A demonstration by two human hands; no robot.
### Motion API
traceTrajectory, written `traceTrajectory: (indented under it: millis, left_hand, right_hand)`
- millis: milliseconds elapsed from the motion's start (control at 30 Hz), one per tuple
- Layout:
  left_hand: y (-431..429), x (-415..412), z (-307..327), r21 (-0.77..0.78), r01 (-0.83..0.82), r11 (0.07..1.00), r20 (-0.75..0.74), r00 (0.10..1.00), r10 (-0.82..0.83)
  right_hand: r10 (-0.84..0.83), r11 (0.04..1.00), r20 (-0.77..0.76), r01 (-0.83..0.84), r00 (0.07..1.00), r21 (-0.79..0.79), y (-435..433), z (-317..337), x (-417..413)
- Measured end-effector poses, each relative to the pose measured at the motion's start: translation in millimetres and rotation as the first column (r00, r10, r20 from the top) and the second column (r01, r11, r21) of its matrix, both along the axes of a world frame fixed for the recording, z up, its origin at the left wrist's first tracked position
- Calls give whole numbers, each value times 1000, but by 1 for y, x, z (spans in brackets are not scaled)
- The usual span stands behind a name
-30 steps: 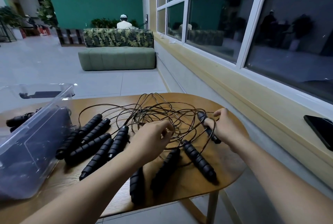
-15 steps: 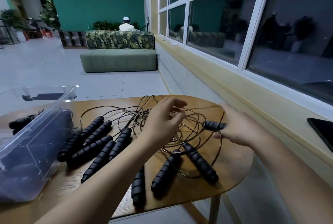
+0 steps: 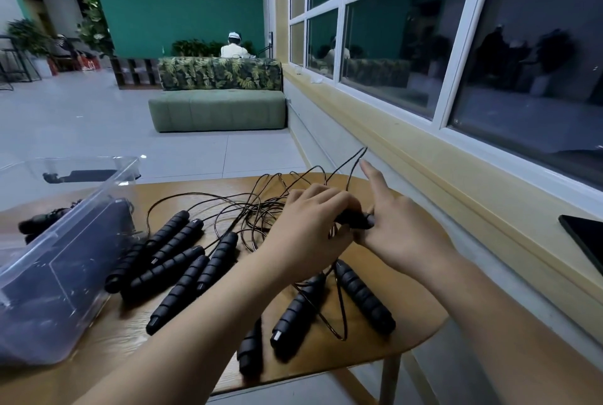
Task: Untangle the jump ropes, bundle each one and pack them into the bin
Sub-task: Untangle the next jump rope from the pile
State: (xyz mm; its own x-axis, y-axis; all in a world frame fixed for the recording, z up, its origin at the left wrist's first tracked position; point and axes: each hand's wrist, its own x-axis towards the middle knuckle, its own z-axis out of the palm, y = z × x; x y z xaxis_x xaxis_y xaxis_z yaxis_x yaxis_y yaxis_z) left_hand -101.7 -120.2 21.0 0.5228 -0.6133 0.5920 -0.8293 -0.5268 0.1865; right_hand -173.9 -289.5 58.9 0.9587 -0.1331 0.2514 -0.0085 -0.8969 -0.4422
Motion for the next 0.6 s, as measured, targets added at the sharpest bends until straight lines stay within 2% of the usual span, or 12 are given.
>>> traceTrajectory:
  millis: [167,267,367,433,600]
  left_hand:
    - [13,18,-4,127,-245,961,86,968,235]
    - [20,27,-9,205,-286,936,25,958,287]
    - [24,36,-13,53,-287,956,-154,944,292]
    - [29,45,-15,-72,-319,945,-248,923,293]
    - [40,60,-14,-225,-381,897,-253,912,324]
  right_hand:
    - [17,1000,45,-15,999,-28,-2,-1,-1]
    - [51,999,58,-51,997,-1,-1,0,-3]
    - [103,991,31,-105,994,83,2,4,-7]
    - [158,961,40,-162,987,224,3,5,-7]
    - [300,731,171,-341,939,592,6,10,-9]
